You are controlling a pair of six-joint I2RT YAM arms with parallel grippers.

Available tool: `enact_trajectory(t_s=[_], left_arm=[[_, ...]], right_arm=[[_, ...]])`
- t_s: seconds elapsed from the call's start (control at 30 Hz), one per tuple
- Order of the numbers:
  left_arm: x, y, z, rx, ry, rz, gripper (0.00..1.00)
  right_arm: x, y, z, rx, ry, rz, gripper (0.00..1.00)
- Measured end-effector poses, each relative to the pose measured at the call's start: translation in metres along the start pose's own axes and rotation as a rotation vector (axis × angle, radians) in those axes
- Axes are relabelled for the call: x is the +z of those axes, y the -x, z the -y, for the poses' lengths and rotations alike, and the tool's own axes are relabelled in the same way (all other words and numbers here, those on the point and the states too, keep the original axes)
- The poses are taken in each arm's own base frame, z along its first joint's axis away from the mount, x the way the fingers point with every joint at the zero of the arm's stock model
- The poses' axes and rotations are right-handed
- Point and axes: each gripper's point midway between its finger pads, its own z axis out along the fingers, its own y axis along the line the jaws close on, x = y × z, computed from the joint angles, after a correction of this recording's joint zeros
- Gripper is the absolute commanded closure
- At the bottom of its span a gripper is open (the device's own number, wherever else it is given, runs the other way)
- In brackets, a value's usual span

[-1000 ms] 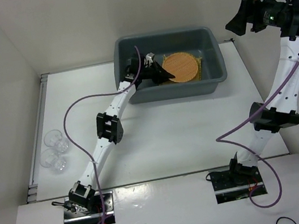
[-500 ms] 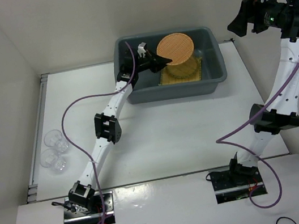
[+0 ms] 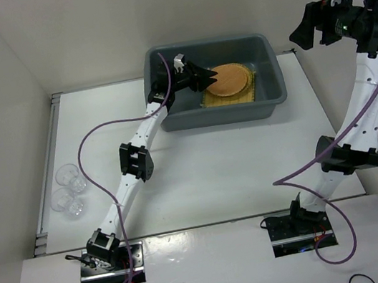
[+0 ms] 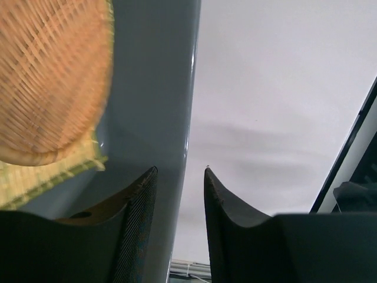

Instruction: Place the mixed dishes into the plastic bin

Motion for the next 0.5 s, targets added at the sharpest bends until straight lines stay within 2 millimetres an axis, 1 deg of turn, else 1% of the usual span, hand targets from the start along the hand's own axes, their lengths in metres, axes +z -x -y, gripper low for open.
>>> enact_trajectory(t_s=[0.2,0.23,0.3,0.37,0.43,0.47,0.5], left_arm=[[-0.001,0.002,-0.001,-0.006,0.006,0.006,0.55],[-0.001,0.002,-0.002,-0.01,0.01,0.005,0.59],[-0.001,0.002,-0.005,-0.013,0.02,0.007,0.6],[-0.001,0.004,-0.012,0.013,0.043,0.014,0.6],[-0.002,0.008,-0.024,0.059,0.089,0.035,0.57],[-0.004,0.012,-0.032,0.087,0.119,0.051,0.51],[-0.008,0.018,-0.041,0.125,0.172,0.075,0.5]], right_arm=[[-0.008,0.004,-0.006,-0.02,-0.004,0.013,0.02],[-0.008,0.004,-0.006,-0.021,-0.005,0.014,0.02],[-0.009,0.004,-0.007,-0.021,-0.004,0.014,0.02],[-0.009,0.002,-0.007,-0.019,-0.003,0.011,0.02],[-0.01,-0.001,-0.009,-0.012,0.0,0.001,0.02],[-0.01,-0.003,-0.009,-0.008,0.001,-0.003,0.02],[-0.01,-0.006,-0.011,0.0,0.003,-0.011,0.02]])
